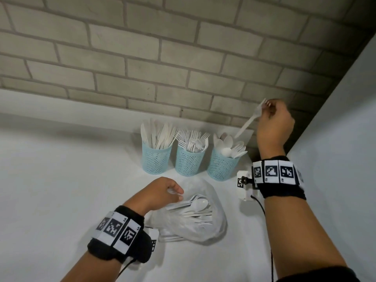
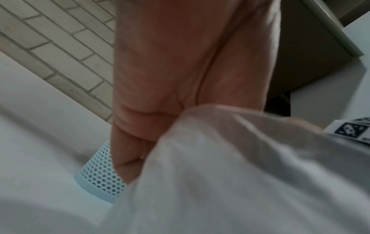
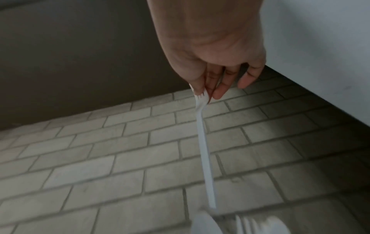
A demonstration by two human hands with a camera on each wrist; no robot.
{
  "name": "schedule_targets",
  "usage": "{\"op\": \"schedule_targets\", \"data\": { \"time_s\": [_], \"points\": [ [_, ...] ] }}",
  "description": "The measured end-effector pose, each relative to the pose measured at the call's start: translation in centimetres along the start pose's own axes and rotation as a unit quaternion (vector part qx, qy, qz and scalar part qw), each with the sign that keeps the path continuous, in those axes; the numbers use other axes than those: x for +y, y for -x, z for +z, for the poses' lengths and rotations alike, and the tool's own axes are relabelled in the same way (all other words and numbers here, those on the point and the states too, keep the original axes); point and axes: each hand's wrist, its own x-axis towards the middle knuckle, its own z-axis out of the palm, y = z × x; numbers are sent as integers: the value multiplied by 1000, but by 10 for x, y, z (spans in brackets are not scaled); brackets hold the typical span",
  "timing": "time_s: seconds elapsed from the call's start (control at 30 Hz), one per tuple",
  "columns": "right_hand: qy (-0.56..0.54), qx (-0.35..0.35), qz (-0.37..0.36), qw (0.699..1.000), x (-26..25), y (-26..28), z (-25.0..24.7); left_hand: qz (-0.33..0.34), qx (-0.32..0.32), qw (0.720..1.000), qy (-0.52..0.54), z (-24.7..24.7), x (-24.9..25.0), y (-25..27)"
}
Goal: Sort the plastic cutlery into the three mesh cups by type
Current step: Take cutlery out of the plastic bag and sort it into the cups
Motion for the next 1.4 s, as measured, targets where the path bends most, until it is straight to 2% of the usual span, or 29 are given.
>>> {"op": "schedule_targets", "data": {
  "time_s": [0.07, 0.13, 0.23, 0.3, 0.43, 0.5, 0.67, 0.73, 0.83, 0.93, 1.0, 1.07, 1.13, 1.17, 1.27, 1.4],
  "points": [
    [49, -43, 1, 998, 9, 13, 5, 2, -3, 1000, -5, 1, 1, 1],
    [109, -124, 17, 986, 17, 30, 11, -1, -7, 1000, -3, 2, 1, 2],
    [188, -271, 58, 942, 29, 50, 22, -4, -7, 1000, 7, 1, 1, 2],
    [194, -321, 85, 923, 34, 57, 22, 0, -7, 1000, 15, 0, 0, 3],
    [138, -265, 94, 950, 34, 55, 13, 3, -3, 1000, 15, -1, -2, 4],
    [135, -258, 85, 953, 34, 50, 12, 2, -3, 1000, 10, 0, -1, 3],
    [125, -336, 69, 931, 37, 43, 13, 6, -8, 1000, 2, 2, 1, 3],
    [165, -362, 52, 916, 35, 44, 15, 6, -9, 1000, 2, 2, 0, 3],
    [215, -332, 39, 918, 34, 45, 22, 7, -8, 1000, 6, 1, -1, 3],
    [207, -269, 24, 940, 34, 39, 22, 5, -5, 1000, 11, -1, -3, 3],
    [151, -202, -3, 968, 26, 33, 18, 5, -3, 1000, 14, -1, -4, 2],
    [49, -106, -56, 992, 13, 28, 13, 5, -4, 1000, 14, 0, -3, 2],
    [-39, -20, -104, 994, -3, 23, 9, 5, -9, 1000, 16, 2, -3, 2],
    [-72, -1, -110, 991, -11, 21, 7, 4, -11, 1000, 19, 2, -3, 2],
    [-146, -2, -78, 986, -28, 21, 16, 2, -11, 1000, 21, 2, -5, 3],
    [-124, -95, -81, 984, -35, 40, 43, 2, -9, 1000, 21, 0, -6, 3]
  ]
}}
